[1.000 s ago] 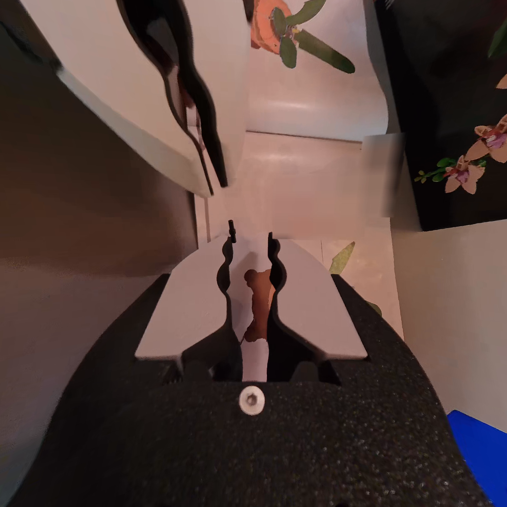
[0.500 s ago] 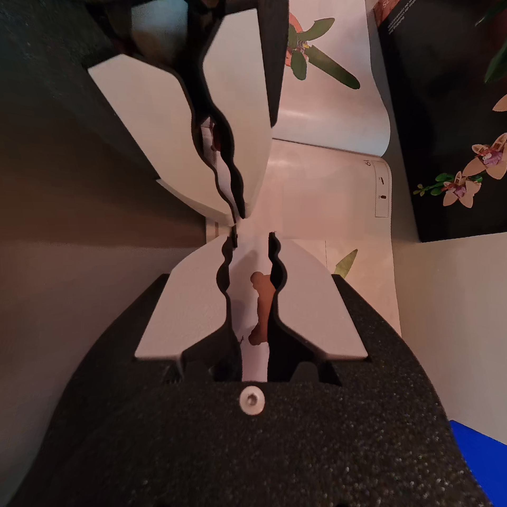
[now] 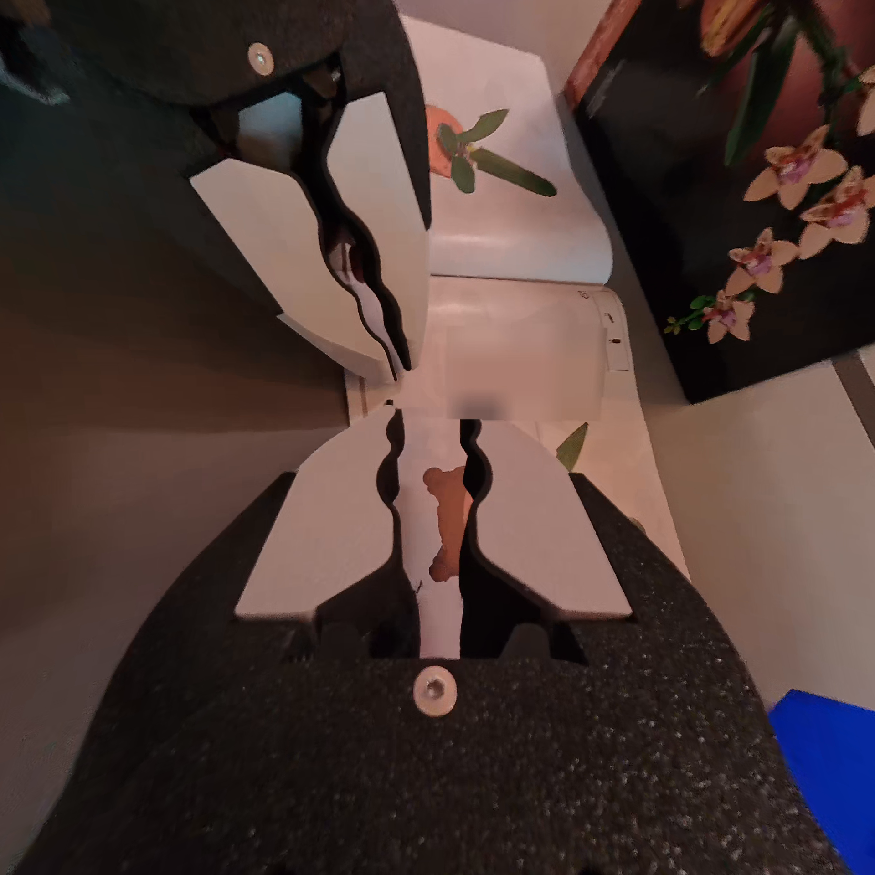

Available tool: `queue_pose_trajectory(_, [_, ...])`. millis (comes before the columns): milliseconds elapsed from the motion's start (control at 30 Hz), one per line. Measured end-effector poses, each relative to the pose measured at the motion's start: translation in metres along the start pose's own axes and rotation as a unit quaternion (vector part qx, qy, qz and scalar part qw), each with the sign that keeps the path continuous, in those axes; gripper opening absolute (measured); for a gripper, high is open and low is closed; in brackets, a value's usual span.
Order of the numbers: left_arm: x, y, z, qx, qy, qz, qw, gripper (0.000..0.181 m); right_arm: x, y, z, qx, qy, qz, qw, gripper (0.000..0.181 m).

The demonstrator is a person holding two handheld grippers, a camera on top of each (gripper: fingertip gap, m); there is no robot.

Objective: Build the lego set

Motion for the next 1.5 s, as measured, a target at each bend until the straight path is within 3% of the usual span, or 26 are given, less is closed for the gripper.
queue_pose_trajectory(233, [-0.005,-0.004,-0.003,-0.028,0.02,0.003,0.999,0.006,-0.008,-0.014,0.018,0.034,-0.047,-0.007,0.998,0.011])
queue_pose_trajectory(367, [-0.006,-0.005,-0.004,-0.023,0.027,-0.005,0.999,0.007,-0.01,-0.014,0.016,0.047,-0.037,0.008,0.998,0.009])
queue_pose_trajectory(500, [-0.012,-0.008,-0.012,-0.039,0.063,-0.013,0.997,0.008,-0.027,0.001,-0.021,0.104,0.115,0.055,0.986,0.006])
queue_pose_trajectory(633, [-0.025,-0.015,-0.023,-0.083,0.126,-0.009,0.989,0.009,-0.056,0.017,-0.053,0.187,0.324,0.081,0.924,0.011])
queue_pose_trajectory(767, [-0.029,-0.023,-0.021,-0.115,0.14,-0.012,0.983,0.03,-0.056,0.017,-0.05,0.212,0.342,0.091,0.911,0.072])
queue_pose_trajectory(867, [-0.028,-0.028,-0.019,-0.116,0.136,-0.03,0.984,0.057,-0.063,0.012,-0.06,0.201,0.378,0.09,0.899,0.08])
queue_pose_trajectory(967, [-0.033,-0.033,-0.024,-0.108,0.156,-0.054,0.98,0.068,-0.075,0.008,-0.072,0.21,0.427,0.073,0.876,0.075])
queue_pose_trajectory(1033, [-0.04,-0.038,-0.03,-0.099,0.193,-0.078,0.973,0.062,-0.086,0.007,-0.08,0.212,0.455,0.068,0.862,0.068])
queue_pose_trajectory(1067, [-0.045,-0.04,-0.034,-0.099,0.213,-0.089,0.968,0.054,-0.092,0.006,-0.084,0.203,0.465,0.072,0.859,0.054])
queue_pose_trajectory(1133, [-0.053,-0.045,-0.038,-0.104,0.244,-0.103,0.959,0.028,-0.109,0.009,-0.09,0.171,0.477,0.121,0.853,0.005])
queue_pose_trajectory(1200, [-0.055,-0.048,-0.038,-0.111,0.25,-0.105,0.956,0.006,-0.132,0.015,-0.096,0.159,0.492,0.175,0.838,0.0])
queue_pose_trajectory(1300, [-0.052,-0.045,-0.036,-0.102,0.241,-0.091,0.961,0.0,-0.16,0.017,-0.103,0.167,0.498,0.191,0.829,0.0])
queue_pose_trajectory(1500, [-0.048,-0.04,-0.033,-0.07,0.215,-0.088,0.97,0.0,-0.193,0.006,-0.104,0.162,0.42,0.142,0.882,0.014])
Point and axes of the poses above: each gripper's, where its closed fingertips meet, x out along the fingers, z out of its underside, y = z × x across the jaws, the point moved 2 cm from there along -x, back along the fingers, and after that the axes turned 5 degrees about x, right-handed, at the moved point
